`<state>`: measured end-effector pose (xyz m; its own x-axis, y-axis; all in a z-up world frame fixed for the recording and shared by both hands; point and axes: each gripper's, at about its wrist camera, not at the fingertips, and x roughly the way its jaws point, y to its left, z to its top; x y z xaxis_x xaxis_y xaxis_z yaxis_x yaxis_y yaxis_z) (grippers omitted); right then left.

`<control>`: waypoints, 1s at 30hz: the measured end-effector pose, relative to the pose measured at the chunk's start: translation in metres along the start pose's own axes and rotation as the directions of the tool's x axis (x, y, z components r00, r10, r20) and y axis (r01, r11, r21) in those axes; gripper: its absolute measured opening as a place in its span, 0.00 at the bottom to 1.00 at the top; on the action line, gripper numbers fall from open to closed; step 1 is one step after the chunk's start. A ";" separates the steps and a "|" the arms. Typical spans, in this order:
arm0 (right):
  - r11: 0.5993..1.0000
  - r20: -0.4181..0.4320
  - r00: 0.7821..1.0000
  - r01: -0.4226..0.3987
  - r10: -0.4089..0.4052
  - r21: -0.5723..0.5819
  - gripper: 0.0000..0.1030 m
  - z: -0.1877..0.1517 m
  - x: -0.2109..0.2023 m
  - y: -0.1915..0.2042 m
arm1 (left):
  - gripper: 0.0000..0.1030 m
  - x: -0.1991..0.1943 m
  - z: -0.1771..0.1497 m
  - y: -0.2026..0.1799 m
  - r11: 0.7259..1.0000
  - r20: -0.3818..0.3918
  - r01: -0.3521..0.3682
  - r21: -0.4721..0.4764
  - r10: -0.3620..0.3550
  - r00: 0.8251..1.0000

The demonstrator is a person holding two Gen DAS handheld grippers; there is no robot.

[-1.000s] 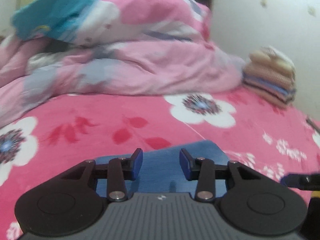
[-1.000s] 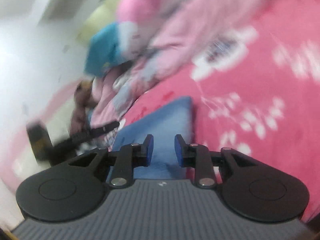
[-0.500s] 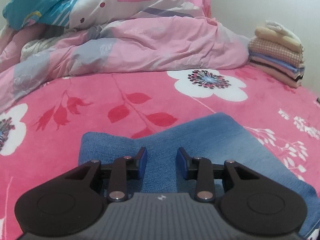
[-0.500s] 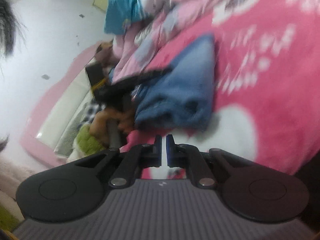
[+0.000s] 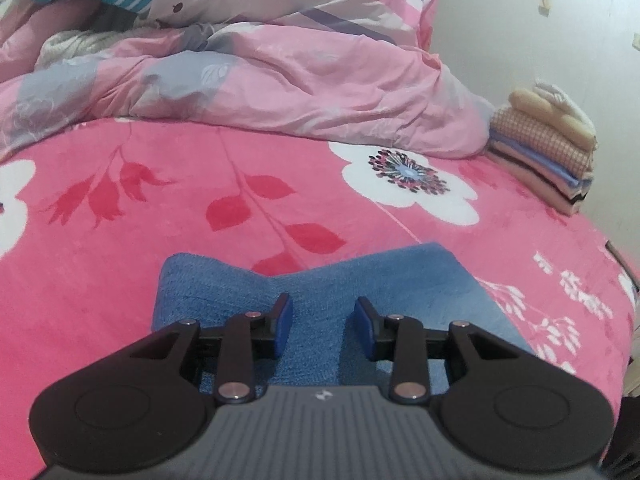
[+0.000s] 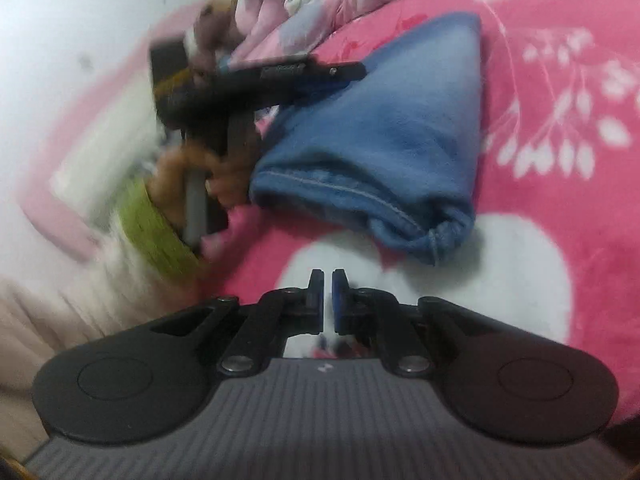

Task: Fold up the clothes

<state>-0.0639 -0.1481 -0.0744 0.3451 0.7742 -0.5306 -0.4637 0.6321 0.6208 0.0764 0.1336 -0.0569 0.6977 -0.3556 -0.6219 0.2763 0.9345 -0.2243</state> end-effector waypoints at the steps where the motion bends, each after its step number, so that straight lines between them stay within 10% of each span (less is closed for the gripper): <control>1: 1.000 0.051 0.999 -0.017 0.018 -0.014 0.03 0.009 -0.009 0.003 | 0.34 0.000 0.000 0.000 1.000 0.001 0.001 -0.001 -0.001 1.000; 7: 0.997 0.272 0.962 -0.002 0.023 -0.078 0.06 0.055 -0.031 0.005 | 0.35 0.000 0.000 -0.001 1.000 -0.003 -0.003 0.006 0.003 1.000; 13: 0.998 -0.002 1.000 -0.017 0.017 -0.061 0.05 0.011 0.014 -0.001 | 0.35 0.000 -0.002 -0.002 1.000 0.007 0.004 0.006 -0.004 1.000; 18: 0.996 0.217 0.973 -0.073 0.081 -0.044 0.06 0.056 -0.033 -0.009 | 0.36 -0.003 -0.002 -0.002 1.000 0.020 0.007 -0.008 -0.007 1.000; 23: 0.999 0.324 0.945 0.025 -0.035 0.036 0.06 0.116 -0.017 -0.047 | 0.46 -0.022 -0.006 -0.005 1.000 0.075 0.011 -0.016 -0.010 0.997; 30: 0.967 0.267 0.943 0.145 -0.199 0.210 0.00 0.153 0.077 -0.118 | 0.45 -0.021 -0.009 0.010 0.994 0.083 0.050 -0.095 -0.042 0.996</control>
<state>0.1421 -0.1581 -0.1003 0.6352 0.6130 -0.4699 -0.2275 0.7299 0.6446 0.0589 0.1503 -0.0530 0.7376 -0.3947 -0.5478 0.2467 0.9128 -0.3255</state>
